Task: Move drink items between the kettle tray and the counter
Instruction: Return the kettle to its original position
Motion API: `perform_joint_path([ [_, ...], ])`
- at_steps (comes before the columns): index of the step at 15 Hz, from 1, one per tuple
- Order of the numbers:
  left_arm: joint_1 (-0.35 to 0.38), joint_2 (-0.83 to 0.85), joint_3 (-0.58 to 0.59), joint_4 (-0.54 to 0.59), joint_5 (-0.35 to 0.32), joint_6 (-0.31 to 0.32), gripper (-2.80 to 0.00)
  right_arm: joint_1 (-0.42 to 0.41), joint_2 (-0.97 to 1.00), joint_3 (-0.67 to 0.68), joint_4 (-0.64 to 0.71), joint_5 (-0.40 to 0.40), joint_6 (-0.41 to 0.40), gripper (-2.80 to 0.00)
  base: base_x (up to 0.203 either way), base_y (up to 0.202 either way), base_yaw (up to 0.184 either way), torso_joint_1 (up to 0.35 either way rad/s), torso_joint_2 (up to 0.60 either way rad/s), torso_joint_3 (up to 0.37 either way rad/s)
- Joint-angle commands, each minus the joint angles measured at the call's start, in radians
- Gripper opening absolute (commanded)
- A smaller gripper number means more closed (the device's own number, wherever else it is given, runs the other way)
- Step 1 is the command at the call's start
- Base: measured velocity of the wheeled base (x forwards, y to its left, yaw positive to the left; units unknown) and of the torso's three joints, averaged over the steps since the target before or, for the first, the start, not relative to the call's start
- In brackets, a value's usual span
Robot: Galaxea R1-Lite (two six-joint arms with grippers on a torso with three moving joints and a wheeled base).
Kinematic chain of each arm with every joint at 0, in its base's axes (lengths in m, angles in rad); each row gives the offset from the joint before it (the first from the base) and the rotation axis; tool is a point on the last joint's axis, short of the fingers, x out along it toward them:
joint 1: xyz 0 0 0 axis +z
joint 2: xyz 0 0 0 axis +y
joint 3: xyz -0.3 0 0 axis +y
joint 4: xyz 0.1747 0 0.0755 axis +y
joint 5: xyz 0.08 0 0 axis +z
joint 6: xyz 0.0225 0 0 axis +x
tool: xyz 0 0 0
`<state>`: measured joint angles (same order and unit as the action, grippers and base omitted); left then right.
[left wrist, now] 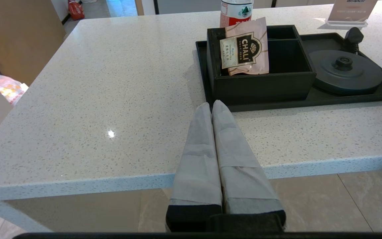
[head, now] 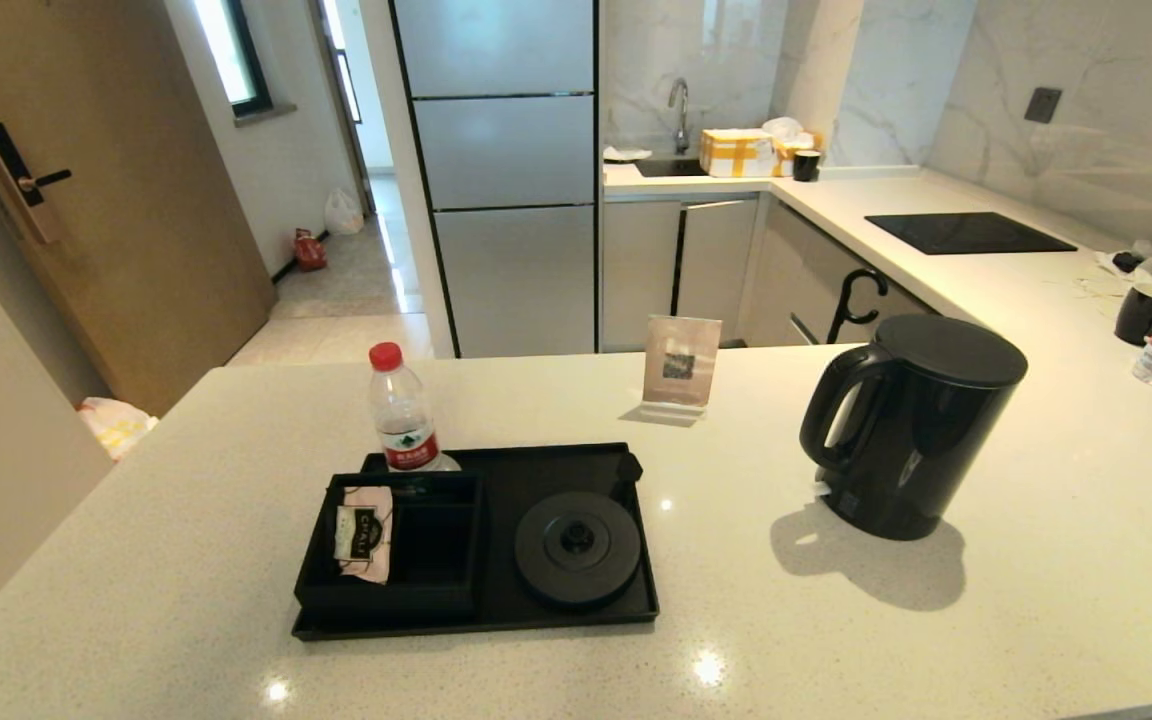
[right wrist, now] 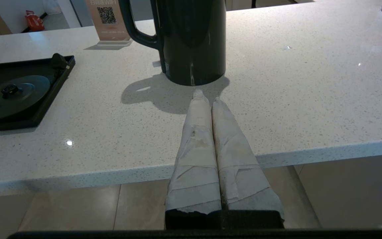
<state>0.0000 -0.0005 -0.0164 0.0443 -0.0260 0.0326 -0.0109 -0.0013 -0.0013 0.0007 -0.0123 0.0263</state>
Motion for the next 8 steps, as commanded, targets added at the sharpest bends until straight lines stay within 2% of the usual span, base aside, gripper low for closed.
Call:
perform_joint_path([
  [1, 0.0, 0.001, 0.0, 0.0, 0.0, 0.001, -2.8, 0.0, 0.001, 0.001, -0.008, -0.002, 0.004, -2.8, 0.0, 0.0, 0.0, 0.0, 0.0, 0.0],
  [3, 0.0, 0.001, 0.0, 0.0, 0.0, 0.001, -2.8, 0.0, 0.011, -0.045, 0.002, -0.002, -0.003, -2.8, 0.0, 0.0, 0.0, 0.0, 0.0, 0.0],
  [5, 0.0, 0.001, 0.0, 0.0, 0.0, 0.0, -2.8, 0.001, 0.054, -0.151, 0.042, 0.007, 0.01, -2.8, 0.0, 0.0, 0.0, 0.0, 0.0, 0.0],
  [8, 0.0, 0.001, 0.0, 0.0, 0.0, 0.0, -2.8, -0.001, 0.236, -0.547, 0.191, 0.049, 0.042, -2.8, 0.0, 0.0, 0.0, 0.0, 0.0, 0.0],
])
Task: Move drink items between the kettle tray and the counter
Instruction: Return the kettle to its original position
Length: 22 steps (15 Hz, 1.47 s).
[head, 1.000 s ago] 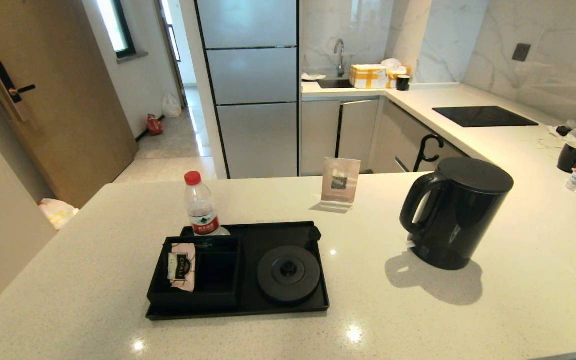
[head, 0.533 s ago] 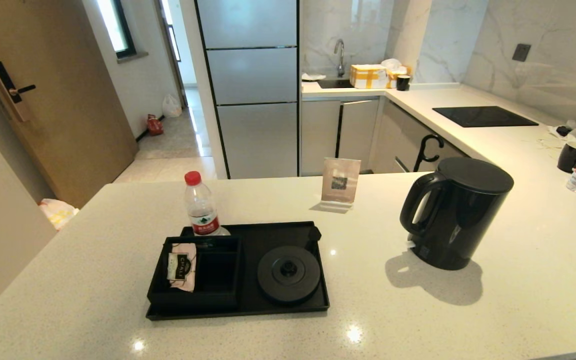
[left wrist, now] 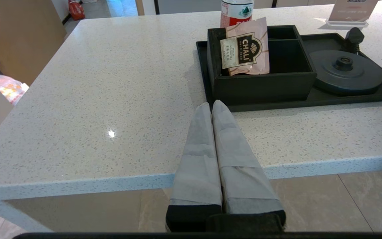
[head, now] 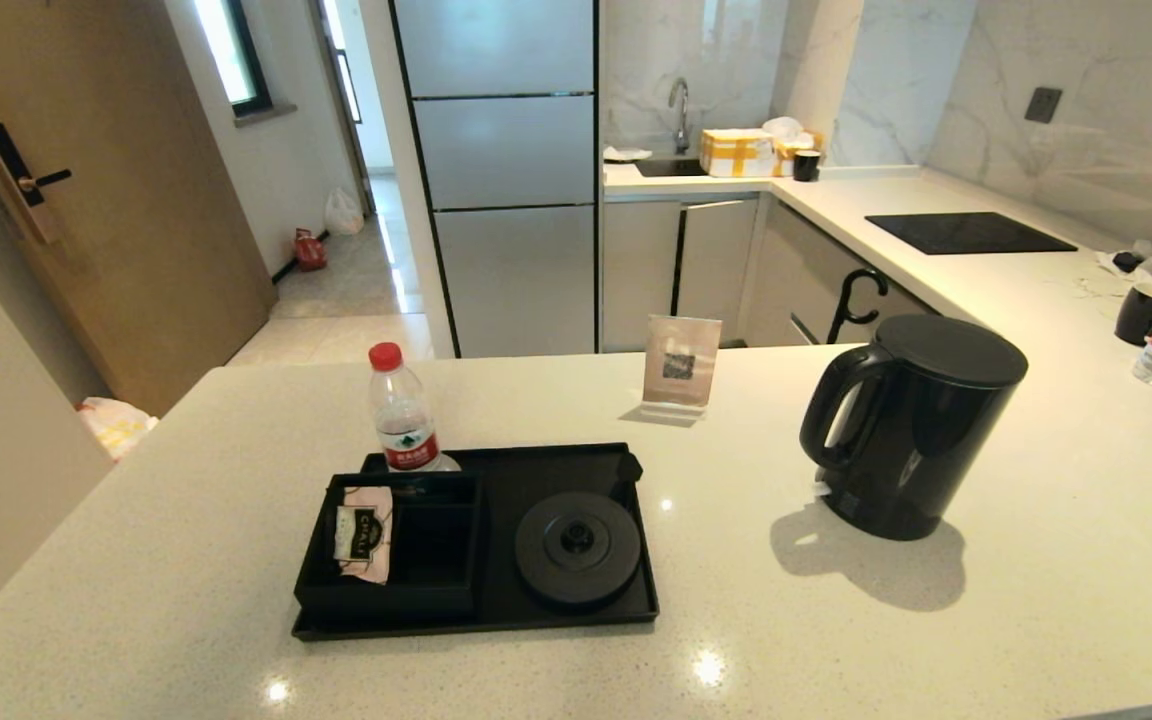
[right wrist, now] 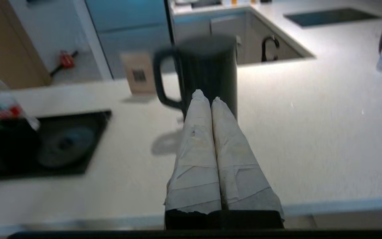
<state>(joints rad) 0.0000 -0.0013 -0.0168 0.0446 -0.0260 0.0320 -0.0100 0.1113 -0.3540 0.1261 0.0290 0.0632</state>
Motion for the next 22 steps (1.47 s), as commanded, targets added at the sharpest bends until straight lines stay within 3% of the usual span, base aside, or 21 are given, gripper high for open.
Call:
perform_joint_path([
  [1, 0.0, 0.001, 0.0, 0.0, 0.0, 0.002, -2.8, -0.003, 0.193, -0.319, 0.157, 0.018, 0.012, -2.8, 0.0, 0.0, 0.0, 0.0, 0.0, 0.0],
  [3, 0.0, 0.001, 0.0, 0.0, 0.0, 0.002, -2.8, -0.002, 0.347, -0.504, 0.438, 0.037, 0.022, -2.8, 0.0, 0.0, 0.0, 0.0, 0.0, 0.0],
  [4, 0.0, 0.001, 0.0, 0.0, 0.0, 0.001, -2.8, 0.0, 0.403, -0.539, 0.513, 0.058, 0.026, -2.8, 0.0, 0.0, 0.0, 0.0, 0.0, 0.0],
  [7, 0.0, 0.001, 0.0, 0.0, 0.0, 0.0, -2.8, 0.002, 0.525, -0.459, 0.486, 0.218, 0.039, -2.8, 0.0, 0.0, 0.0, 0.0, 0.0, 0.0],
  [8, 0.0, 0.001, 0.0, 0.0, 0.0, 0.0, -2.8, 0.003, 0.532, -0.45, 0.467, 0.232, 0.04, -2.8, 0.0, 0.0, 0.0, 0.0, 0.0, 0.0],
  [11, 0.0, 0.001, 0.0, 0.0, 0.0, 0.0, -2.8, 0.015, 0.72, -0.316, 0.255, 0.28, 0.037, -2.8, 0.0, 0.0, 0.0, 0.0, 0.0, 0.0],
  [14, 0.0, 0.001, 0.0, 0.0, 0.0, 0.0, -2.8, 0.048, 1.025, -0.209, -0.092, 0.302, 0.048, -2.8, 0.0, 0.0, 0.0, 0.0, 0.0, 0.0],
  [19, 0.0, 0.001, 0.0, 0.0, 0.0, 0.0, -2.8, 0.159, 1.455, -0.186, -0.442, 0.311, 0.07, -2.8, 0.0, 0.0, 0.0, 0.0, 0.0, 0.0],
  [20, 0.0, 0.001, 0.0, 0.0, 0.0, 0.0, -2.8, 0.181, 1.527, -0.188, -0.516, 0.307, 0.081, 0.0, 0.0, 0.0, 0.0, 0.0, 0.0, 0.0],
  [22, 0.0, 0.001, 0.0, 0.0, 0.0, 0.0, -2.8, 0.222, 1.591, -0.194, -0.635, 0.298, 0.102, 0.0, 0.0, 0.0, 0.0, 0.0, 0.0, 0.0],
])
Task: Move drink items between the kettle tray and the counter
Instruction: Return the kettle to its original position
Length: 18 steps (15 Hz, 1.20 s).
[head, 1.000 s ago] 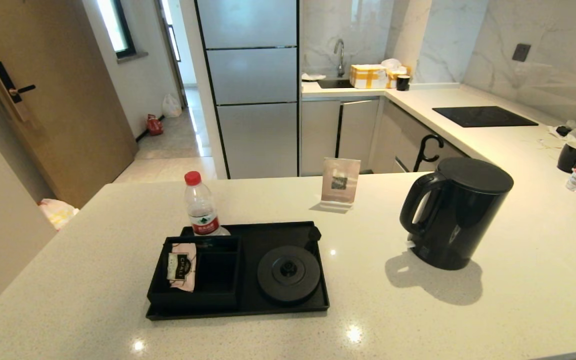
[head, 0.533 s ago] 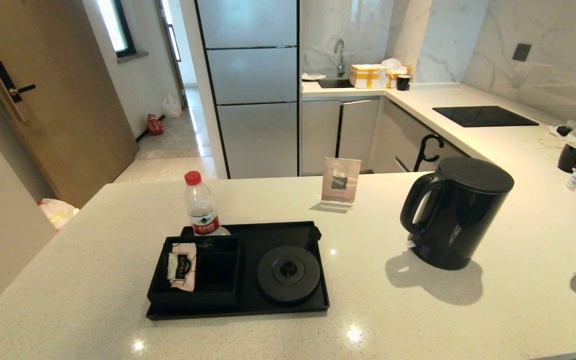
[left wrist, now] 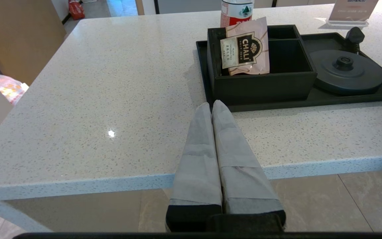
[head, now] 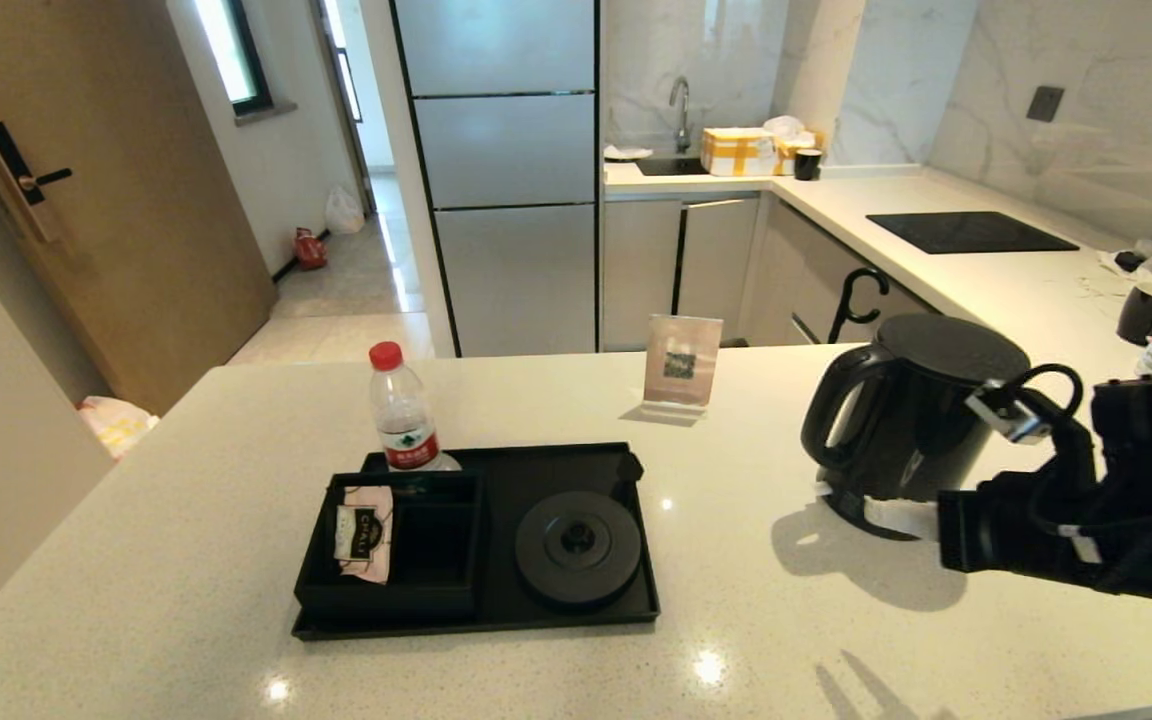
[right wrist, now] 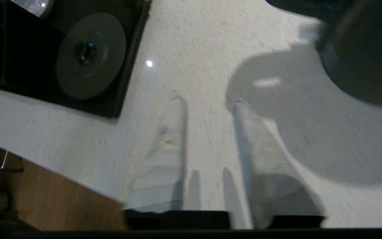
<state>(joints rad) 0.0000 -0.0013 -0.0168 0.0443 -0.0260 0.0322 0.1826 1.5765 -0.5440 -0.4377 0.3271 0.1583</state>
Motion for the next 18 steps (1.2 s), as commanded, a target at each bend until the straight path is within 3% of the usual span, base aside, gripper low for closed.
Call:
perform_joint_path([
  [1, 0.0, 0.001, 0.0, 0.0, 0.0, 0.002, -2.8, 0.034, 0.13, -0.009, -0.082, -0.01, 0.013, 0.0, 0.0, 0.0, 0.0, 0.0, 0.0, 0.0],
  [6, 0.0, 0.001, 0.0, 0.0, 0.0, 0.002, -2.8, 0.093, 0.266, -0.103, -0.325, -0.217, 0.127, 0.0, 0.0, 0.0, 0.0, 0.0, 0.0, 0.0],
  [8, 0.0, 0.001, 0.0, 0.0, 0.0, 0.0, -2.8, 0.096, 0.267, -0.103, -0.343, -0.235, 0.128, 0.0, 0.0, 0.0, 0.0, 0.0, 0.0, 0.0],
  [10, 0.0, 0.001, 0.0, 0.0, 0.0, 0.002, -2.8, 0.114, 0.261, -0.1, -0.403, -0.335, 0.124, 0.0, 0.0, 0.0, 0.0, 0.0, 0.0, 0.0],
  [13, 0.0, 0.001, 0.0, 0.0, 0.0, 0.002, -2.8, 0.127, 0.269, -0.105, -0.409, -0.353, 0.119, 0.0, 0.0, 0.0, 0.0, 0.0, 0.0, 0.0],
  [17, 0.0, 0.001, 0.0, 0.0, 0.0, 0.0, -2.8, 0.154, 0.317, -0.103, -0.535, -0.411, 0.118, 0.0, 0.0, 0.0, 0.0, 0.0, 0.0, 0.0],
  [18, 0.0, 0.001, 0.0, 0.0, 0.0, 0.002, -2.8, 0.172, 0.355, -0.117, -0.556, -0.465, 0.118, 0.0, 0.0, 0.0, 0.0, 0.0, 0.0, 0.0],
])
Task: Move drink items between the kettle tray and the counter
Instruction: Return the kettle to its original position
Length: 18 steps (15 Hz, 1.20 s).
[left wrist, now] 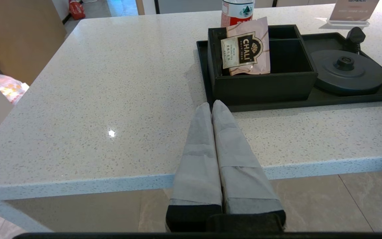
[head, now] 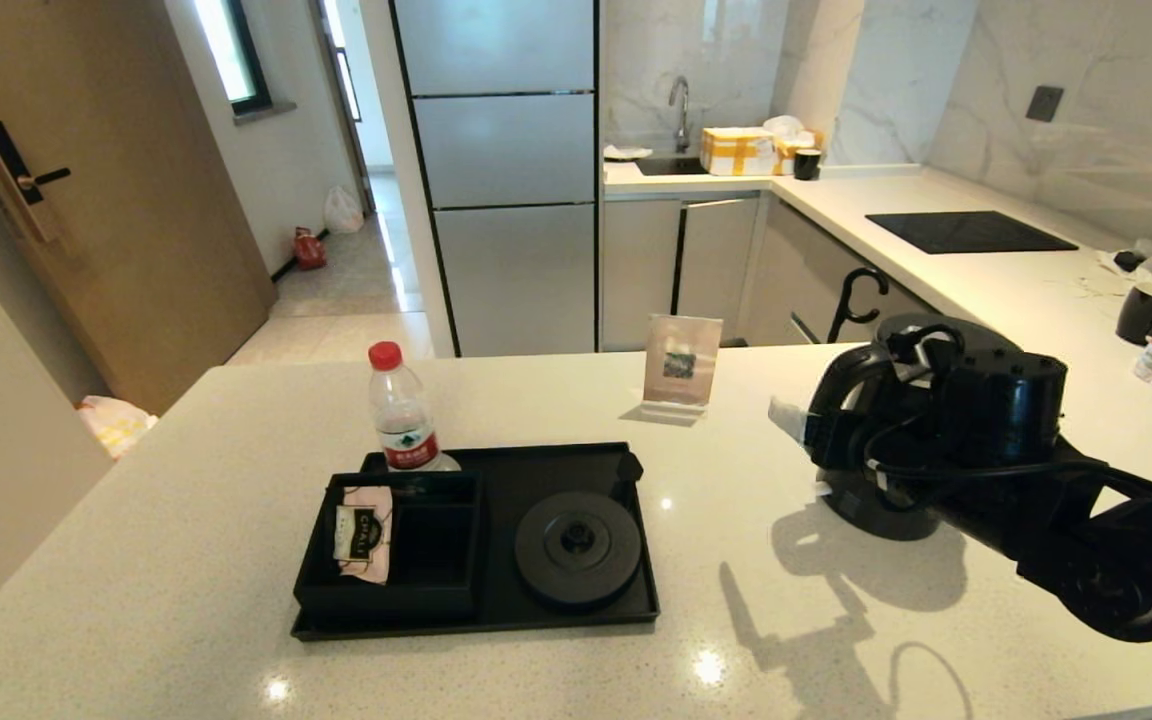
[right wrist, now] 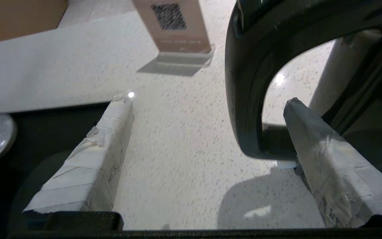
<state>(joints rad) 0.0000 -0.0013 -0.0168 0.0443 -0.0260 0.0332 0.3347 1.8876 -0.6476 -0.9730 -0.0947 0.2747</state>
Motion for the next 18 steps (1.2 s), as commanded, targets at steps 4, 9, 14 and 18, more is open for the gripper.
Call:
perform_joint_path([
  [4, 0.0, 0.001, 0.0, 0.0, 0.0, 0.001, -2.8, 0.05, 0.142, -0.058, -0.102, -0.151, -0.004, 0.0, 0.0, 0.0, 0.0, 0.0, 0.0, 0.0],
  [9, 0.0, 0.001, 0.0, 0.0, 0.0, 0.001, -2.8, 0.049, 0.217, -0.13, -0.113, -0.223, -0.014, 0.0, 0.0, 0.0, 0.0, 0.0, 0.0, 0.0],
  [14, 0.0, 0.001, 0.0, 0.0, 0.0, -0.001, -2.8, 0.047, 0.243, -0.161, -0.113, -0.243, -0.033, -2.8, 0.0, 0.0, 0.0, 0.0, 0.0, 0.0],
  [18, 0.0, 0.001, 0.0, 0.0, 0.0, -0.001, -2.8, 0.047, 0.248, -0.165, -0.115, -0.25, -0.045, -2.8, 0.0, 0.0, 0.0, 0.0, 0.0, 0.0],
])
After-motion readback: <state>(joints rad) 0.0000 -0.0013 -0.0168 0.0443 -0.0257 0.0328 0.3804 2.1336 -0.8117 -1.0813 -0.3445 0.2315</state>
